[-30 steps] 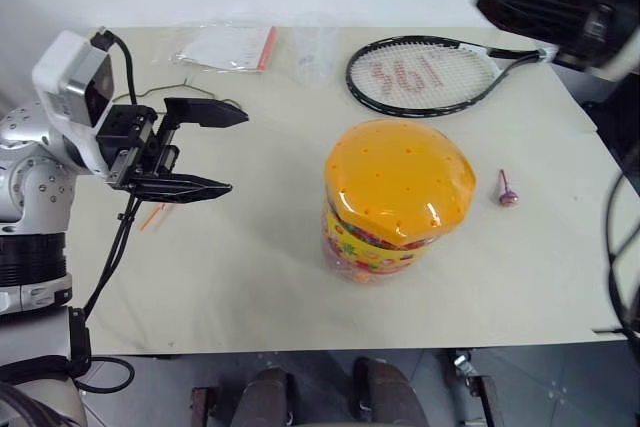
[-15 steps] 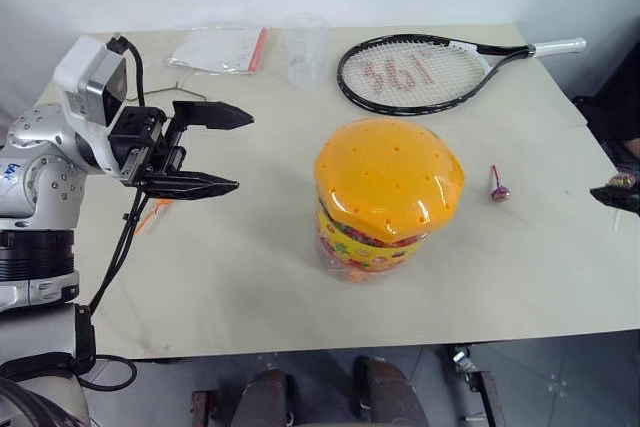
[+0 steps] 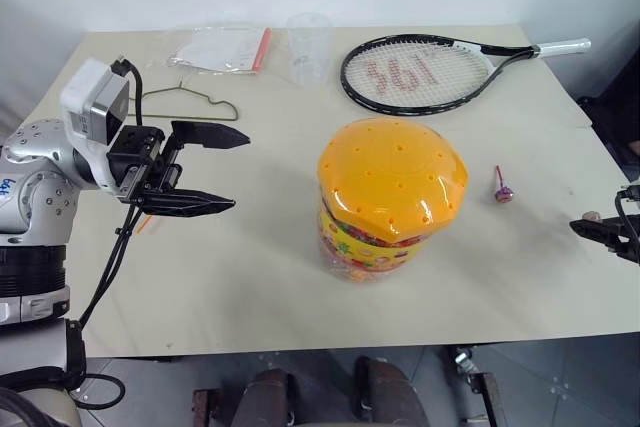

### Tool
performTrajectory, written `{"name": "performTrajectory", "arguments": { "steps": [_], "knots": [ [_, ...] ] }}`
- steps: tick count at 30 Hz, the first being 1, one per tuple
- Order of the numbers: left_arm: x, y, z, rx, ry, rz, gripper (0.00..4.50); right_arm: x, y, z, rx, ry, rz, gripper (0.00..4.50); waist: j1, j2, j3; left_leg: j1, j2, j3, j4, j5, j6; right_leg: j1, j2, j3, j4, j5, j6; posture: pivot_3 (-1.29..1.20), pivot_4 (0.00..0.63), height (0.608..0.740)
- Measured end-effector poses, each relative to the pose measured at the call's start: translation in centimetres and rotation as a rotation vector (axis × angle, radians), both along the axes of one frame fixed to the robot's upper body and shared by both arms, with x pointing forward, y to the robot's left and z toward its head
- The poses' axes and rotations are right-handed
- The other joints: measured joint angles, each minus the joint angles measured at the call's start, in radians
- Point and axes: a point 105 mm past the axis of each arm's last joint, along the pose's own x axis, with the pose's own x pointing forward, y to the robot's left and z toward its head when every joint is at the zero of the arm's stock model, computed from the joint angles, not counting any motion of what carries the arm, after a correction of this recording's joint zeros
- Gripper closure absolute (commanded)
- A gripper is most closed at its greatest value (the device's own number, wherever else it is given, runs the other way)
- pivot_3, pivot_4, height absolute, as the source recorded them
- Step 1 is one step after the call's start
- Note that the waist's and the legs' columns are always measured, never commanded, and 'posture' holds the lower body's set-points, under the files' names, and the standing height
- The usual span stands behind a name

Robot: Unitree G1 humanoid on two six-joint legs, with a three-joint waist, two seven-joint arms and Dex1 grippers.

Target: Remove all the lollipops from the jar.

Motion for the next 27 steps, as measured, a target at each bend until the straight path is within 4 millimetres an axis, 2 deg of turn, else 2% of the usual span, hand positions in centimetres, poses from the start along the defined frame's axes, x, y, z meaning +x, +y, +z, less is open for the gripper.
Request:
{"name": "performTrajectory", "arguments": {
  "steps": [2,11,15,18,20,23,25,27],
  "knots": [
    [0.3,0.4,0.2,-0.017,-0.007,0.052,0.0,0.0,0.6,0.6,0.009,-0.026,0.03,0.04,0.0,0.0,0.0,0.0,0.0,0.0,0.0,0.0,0.0,0.0,0.0,0.0,0.0,0.0,0.0,0.0,0.15,0.74],
    [1.3,2.0,-1.0,-0.024,0.067,0.169,0.0,-2.1,4.1,5.2,0.015,-0.174,0.213,0.04,0.006,0.0,0.0,0.0,-0.001,0.0,0.0,0.0,0.0,0.0,0.0,0.001,0.0,0.001,0.001,0.0,0.15,0.74],
    [2.0,2.8,-2.4,0.008,0.134,0.262,0.0,-3.6,7.7,8.8,-0.012,-0.3,0.405,0.04,0.005,0.001,0.0,0.002,0.0,0.0,-0.001,0.0,0.0,0.0,0.0,0.002,0.0,0.001,0.001,0.0,0.15,0.74],
    [2.4,3.4,-3.4,0.014,0.163,0.308,0.0,-4.7,10.9,9.9,-0.061,-0.354,0.603,0.04,0.005,0.0,0.0,0.002,-0.001,0.0,-0.001,0.0,0.0,0.001,0.0,0.002,0.0,0.001,0.001,0.0,0.15,0.74],
    [2.4,3.5,-3.9,0.015,0.169,0.312,0.0,-5.4,12.0,9.3,-0.075,-0.344,0.703,0.04,0.006,0.0,0.0,0.002,-0.001,0.0,-0.001,-0.001,0.0,0.001,0.0,0.002,-0.001,0.001,0.001,0.0,0.15,0.74],
    [2.4,4.1,-5.0,0.031,0.185,0.336,0.0,-6.5,13.3,5.7,-0.1,-0.202,0.89,0.04,0.009,0.0,0.0,0.003,-0.002,0.0,-0.001,-0.001,0.0,0.003,0.0,0.002,-0.002,0.001,0.002,0.0,0.15,0.74],
    [2.4,4.8,-6.2,0.04,0.209,0.364,0.0,-6.8,13.5,3.7,-0.105,-0.119,0.974,0.04,0.006,0.0,0.0,0.004,-0.002,0.0,-0.001,-0.001,0.001,0.003,0.0,0.003,-0.002,0.001,0.002,0.0,0.15,0.74],
    [2.0,5.2,-7.3,0.05,0.231,0.37,0.0,-6.7,13.2,3.2,-0.108,-0.11,0.993,0.04,0.003,0.0,0.0,0.005,-0.001,0.0,-0.001,-0.001,0.001,0.003,0.0,0.004,-0.001,0.001,0.002,0.0,0.15,0.74]
  ]
}}
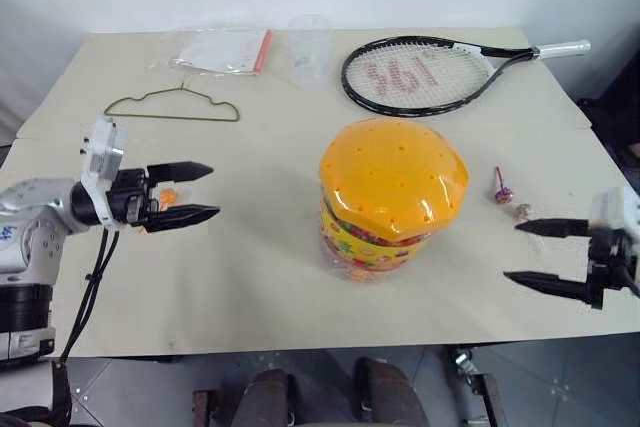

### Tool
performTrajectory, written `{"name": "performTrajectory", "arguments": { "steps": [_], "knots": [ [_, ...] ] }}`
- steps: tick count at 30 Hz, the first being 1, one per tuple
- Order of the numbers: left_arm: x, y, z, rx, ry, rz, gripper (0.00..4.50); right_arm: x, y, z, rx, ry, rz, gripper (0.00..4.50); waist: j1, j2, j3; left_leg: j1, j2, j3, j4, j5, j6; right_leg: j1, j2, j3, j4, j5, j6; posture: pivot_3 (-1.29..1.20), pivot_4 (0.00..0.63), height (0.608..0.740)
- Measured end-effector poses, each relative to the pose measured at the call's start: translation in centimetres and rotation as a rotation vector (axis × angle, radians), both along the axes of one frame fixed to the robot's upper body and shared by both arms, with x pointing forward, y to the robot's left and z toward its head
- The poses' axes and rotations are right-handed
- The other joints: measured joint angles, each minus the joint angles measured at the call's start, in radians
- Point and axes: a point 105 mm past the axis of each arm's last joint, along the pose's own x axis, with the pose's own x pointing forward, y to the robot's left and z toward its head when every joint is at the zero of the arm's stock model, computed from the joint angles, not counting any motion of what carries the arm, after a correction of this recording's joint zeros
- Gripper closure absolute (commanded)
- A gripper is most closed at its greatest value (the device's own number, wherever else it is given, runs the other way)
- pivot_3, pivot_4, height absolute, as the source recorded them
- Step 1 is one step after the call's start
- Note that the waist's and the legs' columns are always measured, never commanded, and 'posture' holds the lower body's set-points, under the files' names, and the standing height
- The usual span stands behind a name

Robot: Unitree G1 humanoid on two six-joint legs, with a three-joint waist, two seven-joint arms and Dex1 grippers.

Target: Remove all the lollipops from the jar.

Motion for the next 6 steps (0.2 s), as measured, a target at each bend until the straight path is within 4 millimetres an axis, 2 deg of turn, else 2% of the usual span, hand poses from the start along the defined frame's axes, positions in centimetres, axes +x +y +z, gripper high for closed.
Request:
{"name": "performTrajectory", "arguments": {
  "steps": [3,6],
  "knots": [
    [-0.6,0.6,-0.9,0.003,0.014,0.018,0.0,0.1,-0.6,0.1,0.001,-0.015,0.0,0.04,0.0,0.0,0.0,0.001,0.001,-0.003,0.0,0.0,0.0,0.0,0.0,0.0,0.0,0.0,0.0,0.0,0.15,0.74],
    [-1.1,1.2,-1.5,0.002,0.027,0.029,0.0,-0.4,-1.1,-0.8,-0.004,0.021,-0.005,0.04,0.003,0.0,0.0,0.0,0.001,-0.005,0.0,0.0,0.0,0.0,-0.001,0.0,0.0,0.0,0.0,0.0,0.15,0.74]
  ]
}}
